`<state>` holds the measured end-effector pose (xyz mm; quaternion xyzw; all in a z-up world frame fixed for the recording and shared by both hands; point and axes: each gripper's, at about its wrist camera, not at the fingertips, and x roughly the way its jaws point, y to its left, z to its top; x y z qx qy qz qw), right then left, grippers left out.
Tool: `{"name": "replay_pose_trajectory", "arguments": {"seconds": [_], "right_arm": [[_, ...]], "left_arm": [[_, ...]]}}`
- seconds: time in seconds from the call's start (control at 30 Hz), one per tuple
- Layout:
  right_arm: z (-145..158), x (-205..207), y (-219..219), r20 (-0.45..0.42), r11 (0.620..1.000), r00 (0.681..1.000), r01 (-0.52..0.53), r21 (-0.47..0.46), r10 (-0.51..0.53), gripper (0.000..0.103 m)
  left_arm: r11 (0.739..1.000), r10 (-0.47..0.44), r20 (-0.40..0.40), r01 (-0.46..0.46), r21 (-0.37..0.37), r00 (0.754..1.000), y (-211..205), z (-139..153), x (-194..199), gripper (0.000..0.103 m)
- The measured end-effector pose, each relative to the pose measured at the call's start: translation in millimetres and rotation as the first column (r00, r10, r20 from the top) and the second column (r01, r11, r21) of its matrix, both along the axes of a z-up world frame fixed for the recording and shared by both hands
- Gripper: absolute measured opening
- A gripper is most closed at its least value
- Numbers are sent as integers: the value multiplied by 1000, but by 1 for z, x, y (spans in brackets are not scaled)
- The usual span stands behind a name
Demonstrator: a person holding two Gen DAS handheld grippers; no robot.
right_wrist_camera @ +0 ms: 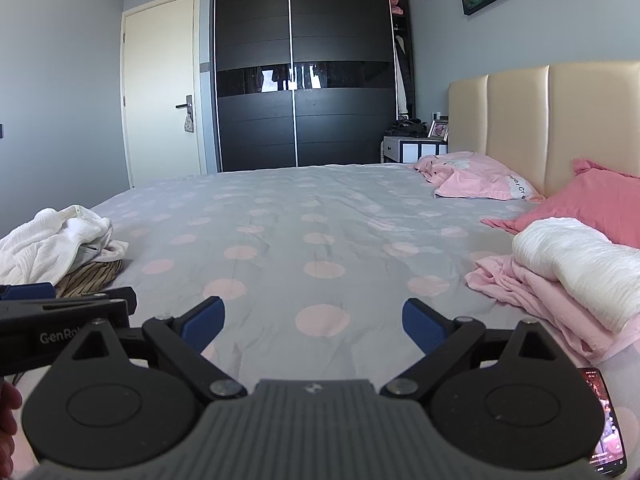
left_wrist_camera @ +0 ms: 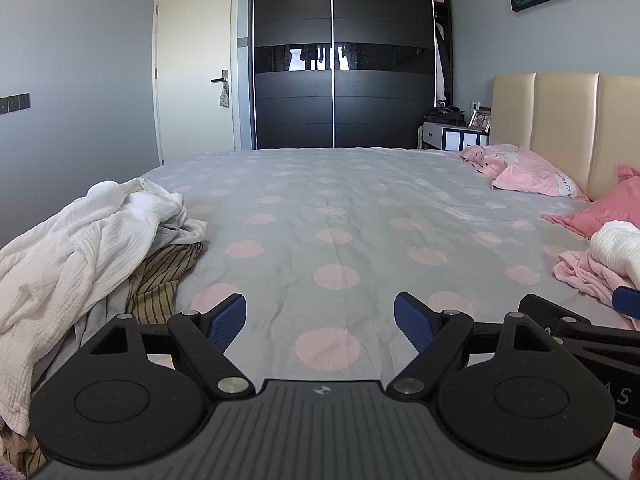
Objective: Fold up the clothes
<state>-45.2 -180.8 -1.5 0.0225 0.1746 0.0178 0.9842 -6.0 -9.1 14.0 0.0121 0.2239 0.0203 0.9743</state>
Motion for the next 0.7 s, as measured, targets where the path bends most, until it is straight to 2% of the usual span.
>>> {"name": "replay_pose_trajectory", "arguments": {"seconds": [0.33,0.7], "right_arm": [[2,-1,-2,5,1000,1000,1,23,-1,97],[3,-2,0,12,1000,1000,-9,1,9,97]], "left_arm": [[1000,2,-6,-2,10,1000,-5,2,-2,81],[1000,14,-16,-14,3,1000,-6,5,-2,80]]}}
